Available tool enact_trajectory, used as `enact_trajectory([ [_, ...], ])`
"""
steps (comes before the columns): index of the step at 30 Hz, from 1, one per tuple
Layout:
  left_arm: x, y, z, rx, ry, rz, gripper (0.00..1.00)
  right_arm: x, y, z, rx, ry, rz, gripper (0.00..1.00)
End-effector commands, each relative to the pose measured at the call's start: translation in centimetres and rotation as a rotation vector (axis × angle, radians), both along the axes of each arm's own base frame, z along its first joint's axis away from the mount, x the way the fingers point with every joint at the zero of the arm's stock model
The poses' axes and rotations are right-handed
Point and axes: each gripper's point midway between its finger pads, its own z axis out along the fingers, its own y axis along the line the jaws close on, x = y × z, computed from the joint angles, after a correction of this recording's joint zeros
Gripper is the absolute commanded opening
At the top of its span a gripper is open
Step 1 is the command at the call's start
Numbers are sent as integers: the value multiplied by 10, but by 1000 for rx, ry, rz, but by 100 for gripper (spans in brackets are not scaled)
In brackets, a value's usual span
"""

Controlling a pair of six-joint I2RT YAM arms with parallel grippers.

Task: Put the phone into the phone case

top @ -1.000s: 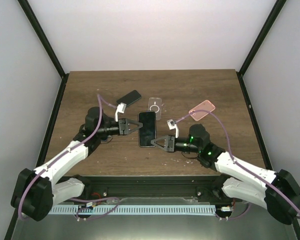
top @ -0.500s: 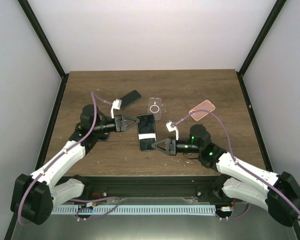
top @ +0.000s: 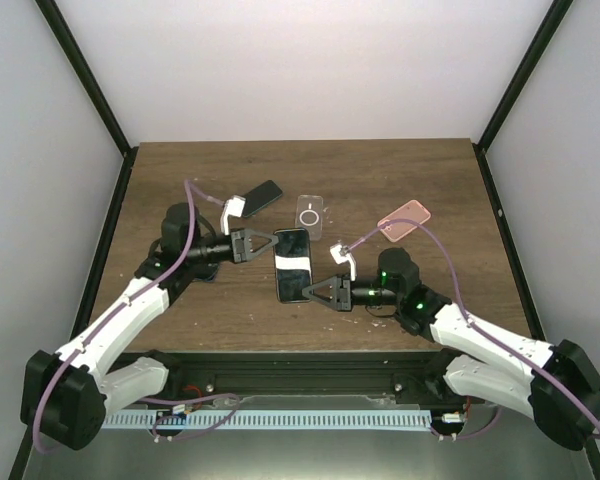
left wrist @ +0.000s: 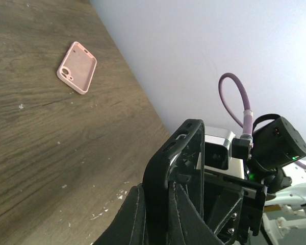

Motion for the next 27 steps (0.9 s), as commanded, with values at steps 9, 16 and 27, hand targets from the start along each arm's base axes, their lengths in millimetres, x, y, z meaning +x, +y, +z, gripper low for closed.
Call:
enact_trajectory([
  [9,13,14,13,105,-128,104,30,11,2,13,6,-29,-54,1],
  [16,10,15,7,141,-54,94,93,31,-11,-17,-153,0,-174,1],
  [27,15,38,-27,293,49,225,100,68,-56,-69,-292,112,-297,1],
])
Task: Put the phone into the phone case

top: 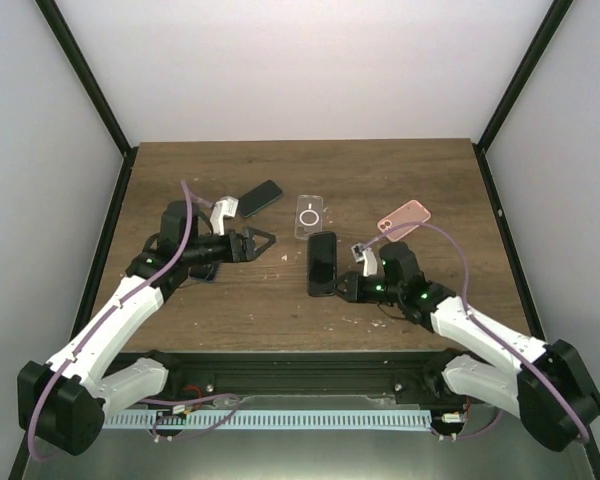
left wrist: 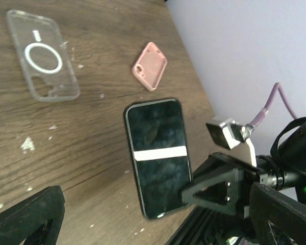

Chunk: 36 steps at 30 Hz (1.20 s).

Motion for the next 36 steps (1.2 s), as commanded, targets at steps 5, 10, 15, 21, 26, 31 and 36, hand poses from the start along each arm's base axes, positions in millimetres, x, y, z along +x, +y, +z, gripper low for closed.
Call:
enact_trajectory([
  [5,1,17,-25,112,61,77,100,43,-24,-20,-22,30,-41,1],
  [10,2,21,-36,133,88,101,100,60,-38,-40,-38,85,-66,1],
  [15,5,26,-45,150,118,120,100,74,-55,-55,-46,120,-110,2],
  [21,8,31,-55,161,152,140,100,85,-72,-79,-103,171,-157,16],
  [26,11,37,-60,165,178,176,100,92,-84,-90,-166,191,-218,27],
  [31,20,47,-69,186,217,232,100,96,-91,-91,-212,201,-260,38],
  [36,30,60,-85,214,281,306,100,99,-102,-82,-256,184,-322,63],
])
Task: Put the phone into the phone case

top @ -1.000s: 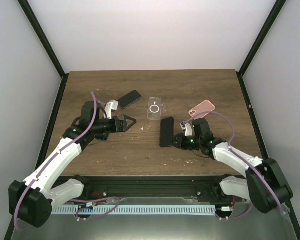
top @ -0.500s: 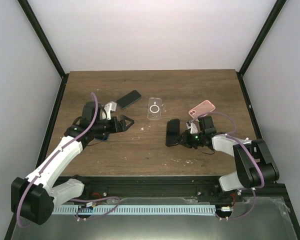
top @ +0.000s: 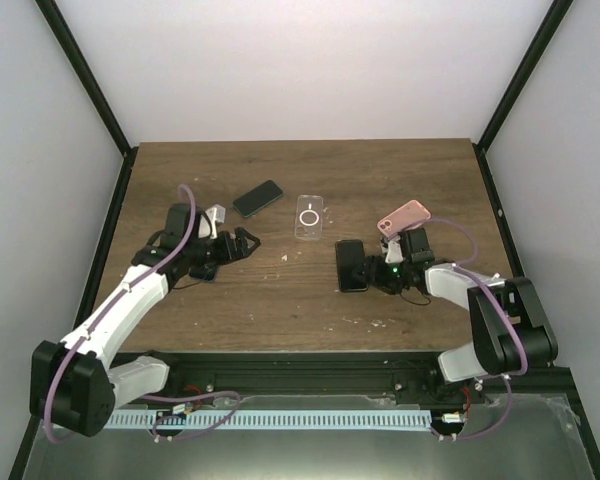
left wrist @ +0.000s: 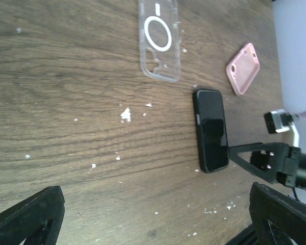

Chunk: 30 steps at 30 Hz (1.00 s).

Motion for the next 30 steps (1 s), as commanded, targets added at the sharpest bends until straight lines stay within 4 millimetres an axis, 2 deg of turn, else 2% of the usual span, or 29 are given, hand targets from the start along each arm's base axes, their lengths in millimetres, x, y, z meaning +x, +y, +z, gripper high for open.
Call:
enact_trajectory([
  [1,9,15,-16,33,65,90,100,19,-12,24,-59,-78,-61,68],
  [3,14,22,-23,48,85,126,100,18,-15,30,-70,-82,-76,79],
  [5,18,30,-30,59,102,166,100,17,-17,36,-76,-92,-84,95],
  [6,20,34,-32,64,107,185,100,17,-18,40,-76,-102,-87,99],
  [11,36,62,-40,85,129,308,100,12,-15,65,-34,-152,-86,100],
  [13,45,81,-44,131,121,376,100,10,-12,76,-5,-182,-75,100],
  [17,63,127,-67,254,175,530,100,7,-7,101,50,-251,-61,100],
  [20,77,147,-75,278,187,580,100,5,-4,119,82,-302,-48,100],
  [22,85,157,-80,288,192,602,100,5,-3,127,90,-332,-40,100],
  [26,100,172,-94,367,203,598,100,8,-7,130,58,-363,-43,100],
  [30,106,167,-113,369,261,557,100,10,-4,137,65,-367,-23,100],
])
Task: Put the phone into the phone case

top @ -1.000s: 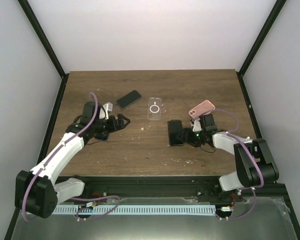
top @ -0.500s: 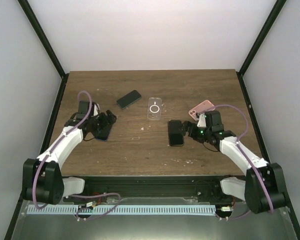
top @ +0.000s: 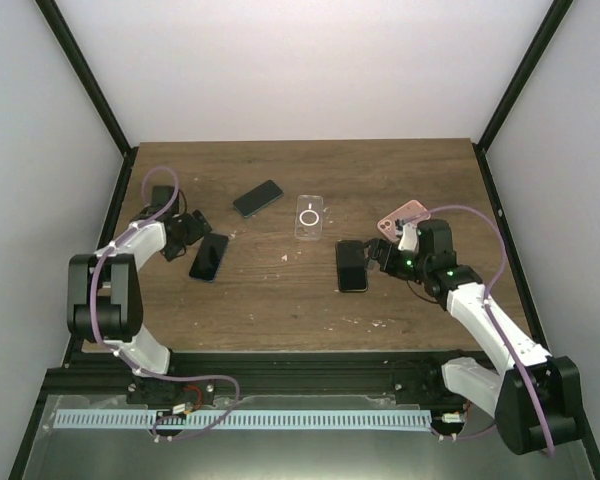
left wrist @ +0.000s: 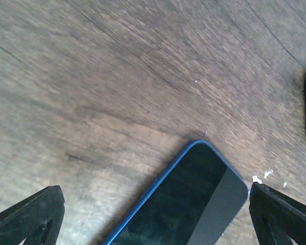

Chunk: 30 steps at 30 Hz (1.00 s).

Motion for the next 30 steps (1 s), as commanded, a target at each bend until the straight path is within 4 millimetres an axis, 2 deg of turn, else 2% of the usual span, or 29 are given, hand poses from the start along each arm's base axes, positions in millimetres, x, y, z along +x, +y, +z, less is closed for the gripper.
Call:
enact_trajectory([
  [1,11,1,-11,14,20,-34,100,9,4,28,16,-68,28,100],
  [6,5,-8,-33,-34,80,-64,100,7,9,30,67,-79,44,100],
  [11,-5,-20,-40,-100,106,-78,99,12,14,25,97,-61,44,99],
  [17,-22,-35,-49,-177,142,-96,96,26,20,18,118,-19,48,85],
  [23,-37,-52,-46,-209,139,-130,95,42,21,12,60,-23,16,81],
  [30,-56,-90,-43,-274,133,-207,91,69,32,-13,-58,18,-16,59],
])
